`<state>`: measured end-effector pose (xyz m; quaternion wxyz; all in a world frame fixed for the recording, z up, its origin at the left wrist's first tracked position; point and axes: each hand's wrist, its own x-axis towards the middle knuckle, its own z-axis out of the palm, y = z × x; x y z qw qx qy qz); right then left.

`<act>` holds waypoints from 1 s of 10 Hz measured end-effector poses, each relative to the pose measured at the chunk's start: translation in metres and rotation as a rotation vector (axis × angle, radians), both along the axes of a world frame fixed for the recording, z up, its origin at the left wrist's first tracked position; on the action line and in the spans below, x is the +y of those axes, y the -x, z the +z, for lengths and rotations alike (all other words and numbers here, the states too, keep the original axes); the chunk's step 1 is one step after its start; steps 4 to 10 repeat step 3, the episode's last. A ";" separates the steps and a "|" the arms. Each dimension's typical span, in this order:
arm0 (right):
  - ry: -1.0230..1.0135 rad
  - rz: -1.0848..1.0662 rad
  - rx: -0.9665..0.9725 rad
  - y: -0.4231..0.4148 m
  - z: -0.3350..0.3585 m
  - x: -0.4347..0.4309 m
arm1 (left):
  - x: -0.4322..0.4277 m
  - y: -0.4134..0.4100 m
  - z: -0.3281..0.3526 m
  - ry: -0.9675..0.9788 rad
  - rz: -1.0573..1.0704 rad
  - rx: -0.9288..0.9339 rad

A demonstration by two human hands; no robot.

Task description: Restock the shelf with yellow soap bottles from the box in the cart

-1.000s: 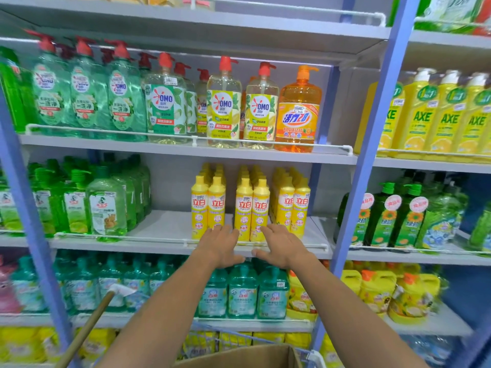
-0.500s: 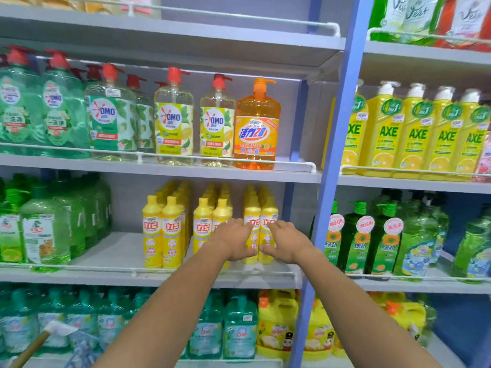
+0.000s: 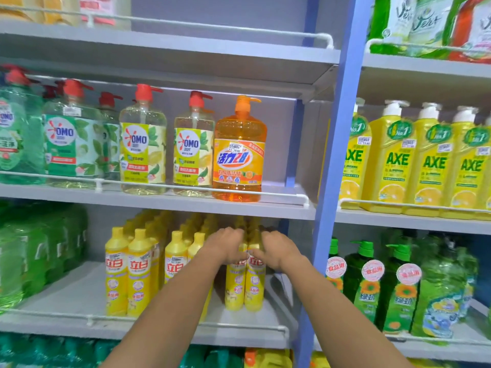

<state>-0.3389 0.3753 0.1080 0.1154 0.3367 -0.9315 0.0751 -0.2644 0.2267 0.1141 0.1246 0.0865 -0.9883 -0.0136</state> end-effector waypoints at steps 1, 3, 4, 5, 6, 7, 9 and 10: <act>0.049 -0.009 -0.014 0.011 -0.003 -0.006 | -0.001 0.012 -0.005 -0.095 0.063 0.039; 0.187 0.002 -0.061 0.020 -0.010 -0.009 | -0.002 0.027 -0.018 -0.201 0.125 0.086; 0.187 0.002 -0.061 0.020 -0.010 -0.009 | -0.002 0.027 -0.018 -0.201 0.125 0.086; 0.187 0.002 -0.061 0.020 -0.010 -0.009 | -0.002 0.027 -0.018 -0.201 0.125 0.086; 0.187 0.002 -0.061 0.020 -0.010 -0.009 | -0.002 0.027 -0.018 -0.201 0.125 0.086; 0.187 0.002 -0.061 0.020 -0.010 -0.009 | -0.002 0.027 -0.018 -0.201 0.125 0.086; 0.187 0.002 -0.061 0.020 -0.010 -0.009 | -0.002 0.027 -0.018 -0.201 0.125 0.086; 0.187 0.002 -0.061 0.020 -0.010 -0.009 | -0.002 0.027 -0.018 -0.201 0.125 0.086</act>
